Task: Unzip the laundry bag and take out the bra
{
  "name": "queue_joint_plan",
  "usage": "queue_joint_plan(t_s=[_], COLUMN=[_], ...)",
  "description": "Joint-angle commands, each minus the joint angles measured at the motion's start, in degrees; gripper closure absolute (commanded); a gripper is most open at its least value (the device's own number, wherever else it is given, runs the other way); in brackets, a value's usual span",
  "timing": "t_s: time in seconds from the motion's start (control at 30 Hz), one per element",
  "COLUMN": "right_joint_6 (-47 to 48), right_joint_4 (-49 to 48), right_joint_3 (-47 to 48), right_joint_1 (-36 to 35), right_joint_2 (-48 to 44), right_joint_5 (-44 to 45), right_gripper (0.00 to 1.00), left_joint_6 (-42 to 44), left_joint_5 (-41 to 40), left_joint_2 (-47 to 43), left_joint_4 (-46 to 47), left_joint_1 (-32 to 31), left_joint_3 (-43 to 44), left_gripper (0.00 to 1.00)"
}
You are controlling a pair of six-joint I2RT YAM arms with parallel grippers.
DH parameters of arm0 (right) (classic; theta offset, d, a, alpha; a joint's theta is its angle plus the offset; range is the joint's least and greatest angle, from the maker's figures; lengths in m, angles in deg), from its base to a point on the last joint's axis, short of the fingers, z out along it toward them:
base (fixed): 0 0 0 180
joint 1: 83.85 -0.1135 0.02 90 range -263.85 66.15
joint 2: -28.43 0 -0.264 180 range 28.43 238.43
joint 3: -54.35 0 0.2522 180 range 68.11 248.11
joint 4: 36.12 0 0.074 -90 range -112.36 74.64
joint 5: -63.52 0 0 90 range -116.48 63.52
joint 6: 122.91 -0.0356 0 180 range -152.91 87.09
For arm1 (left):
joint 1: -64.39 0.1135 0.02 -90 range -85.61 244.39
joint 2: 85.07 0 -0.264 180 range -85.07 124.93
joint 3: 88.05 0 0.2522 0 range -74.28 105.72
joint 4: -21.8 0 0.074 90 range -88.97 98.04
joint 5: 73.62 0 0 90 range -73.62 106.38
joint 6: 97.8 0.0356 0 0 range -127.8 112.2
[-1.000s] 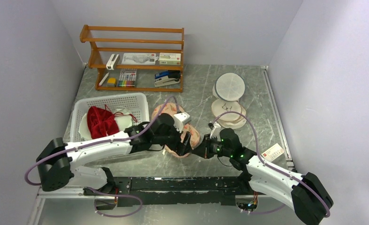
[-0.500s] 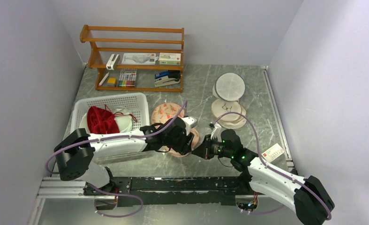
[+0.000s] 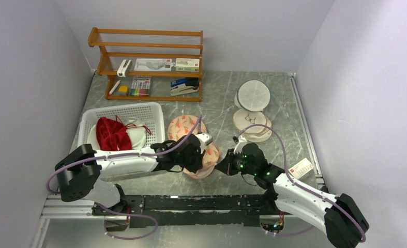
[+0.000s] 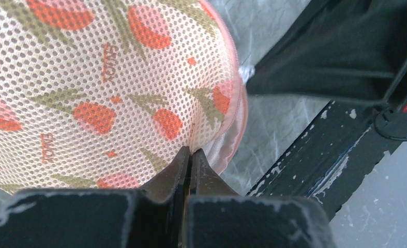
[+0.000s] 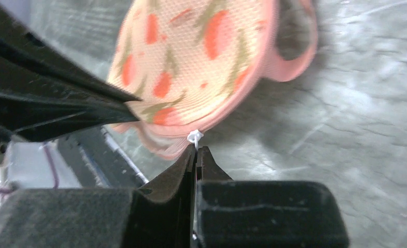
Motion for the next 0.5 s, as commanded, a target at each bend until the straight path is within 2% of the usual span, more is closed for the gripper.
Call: queue_joint_plan(t_s=[0.0,0.13,0.23,0.27,0.33,0.4,0.47], right_joint_6=[-0.80,1.53,4.80,5.78,8.04,11.15,12.52], right_joint_4=[5.09,4.14,-0.25,-1.23,-2.43,-2.49,-2.68], right_joint_3=[1.12,2.83,5.14,5.99,7.69,9.19,10.01], right_joint_1=[0.01,3.07,7.66,9.44,10.85,11.06,11.00], right_joint_2=[-0.51,3.21,9.74,11.57,14.15,15.45,15.85], right_joint_5=[15.28,22.63,17.50,15.20,11.14,7.32,3.51], right_gripper=[1.00,1.00,1.00,1.00,1.00,1.00,1.00], left_joint_6=[-0.67,-2.35,-2.89,-2.85,-2.53,-1.89,-1.57], left_joint_5=[-2.11,-3.03,-4.24,-4.74,-5.77,-6.35,-6.82], left_joint_2=[-2.32,-3.68,-3.65,-3.47,-3.31,-3.78,-4.76], left_joint_4=[-0.61,-0.28,-1.22,-1.92,-3.93,-5.12,-6.14], left_joint_1=[-0.19,-0.20,-0.19,-0.19,-0.16,-0.12,-0.13], left_joint_3=[-2.74,-4.98,-4.92,-4.53,-3.39,-2.07,-0.82], left_gripper=[0.93,0.93,0.93,0.89,0.71,0.57,0.46])
